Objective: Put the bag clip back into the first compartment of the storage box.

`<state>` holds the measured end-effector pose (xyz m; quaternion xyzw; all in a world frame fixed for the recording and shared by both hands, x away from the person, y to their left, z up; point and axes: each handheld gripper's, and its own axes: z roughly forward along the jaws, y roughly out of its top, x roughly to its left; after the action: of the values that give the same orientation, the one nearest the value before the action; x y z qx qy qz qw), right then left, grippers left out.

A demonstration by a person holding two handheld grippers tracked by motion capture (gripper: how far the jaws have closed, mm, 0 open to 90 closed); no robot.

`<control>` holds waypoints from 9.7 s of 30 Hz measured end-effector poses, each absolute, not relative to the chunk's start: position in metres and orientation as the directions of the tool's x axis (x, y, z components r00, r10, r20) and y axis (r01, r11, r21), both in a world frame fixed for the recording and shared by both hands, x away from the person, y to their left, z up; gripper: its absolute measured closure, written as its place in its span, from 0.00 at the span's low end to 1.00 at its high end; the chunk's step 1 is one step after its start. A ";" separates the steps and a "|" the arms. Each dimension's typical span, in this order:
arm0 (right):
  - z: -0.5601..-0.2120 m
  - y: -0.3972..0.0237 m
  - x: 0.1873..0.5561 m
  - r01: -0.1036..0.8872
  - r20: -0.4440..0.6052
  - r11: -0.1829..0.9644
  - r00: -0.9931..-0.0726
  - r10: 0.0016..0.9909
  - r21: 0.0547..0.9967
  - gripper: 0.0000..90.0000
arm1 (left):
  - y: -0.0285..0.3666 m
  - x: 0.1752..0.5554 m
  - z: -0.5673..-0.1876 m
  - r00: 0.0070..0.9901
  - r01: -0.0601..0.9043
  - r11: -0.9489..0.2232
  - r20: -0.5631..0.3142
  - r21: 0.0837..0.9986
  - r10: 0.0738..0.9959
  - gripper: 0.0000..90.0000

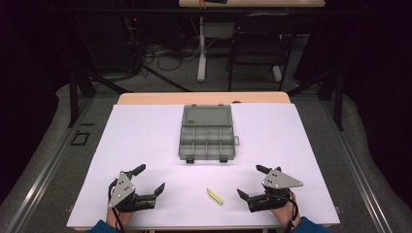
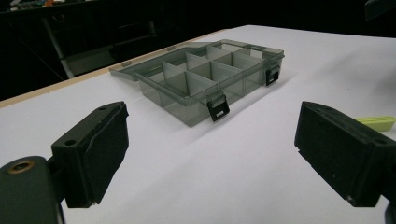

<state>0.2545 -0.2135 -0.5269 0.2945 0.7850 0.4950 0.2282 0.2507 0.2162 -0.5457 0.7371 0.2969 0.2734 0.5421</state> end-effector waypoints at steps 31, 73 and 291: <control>-0.524 -0.159 0.271 0.340 -0.014 0.471 -0.800 0.600 0.814 0.00 | 0.218 0.249 -0.546 0.671 0.144 -0.243 0.086 0.959 0.737 0.11; -0.525 -0.115 0.282 0.441 0.009 0.590 -0.806 0.592 0.676 0.12 | 0.216 0.250 -0.545 0.669 0.144 -0.254 0.095 0.956 0.737 0.11; -0.477 -0.068 0.407 0.449 -0.013 0.556 -0.770 0.638 0.700 0.90 | 0.219 0.249 -0.544 0.685 0.142 -0.234 0.075 0.962 0.725 0.11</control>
<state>0.4072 -0.0680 -0.4770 0.3119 0.8717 0.3535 0.1340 0.2488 0.2186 -0.5443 0.7387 0.2934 0.2672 0.5448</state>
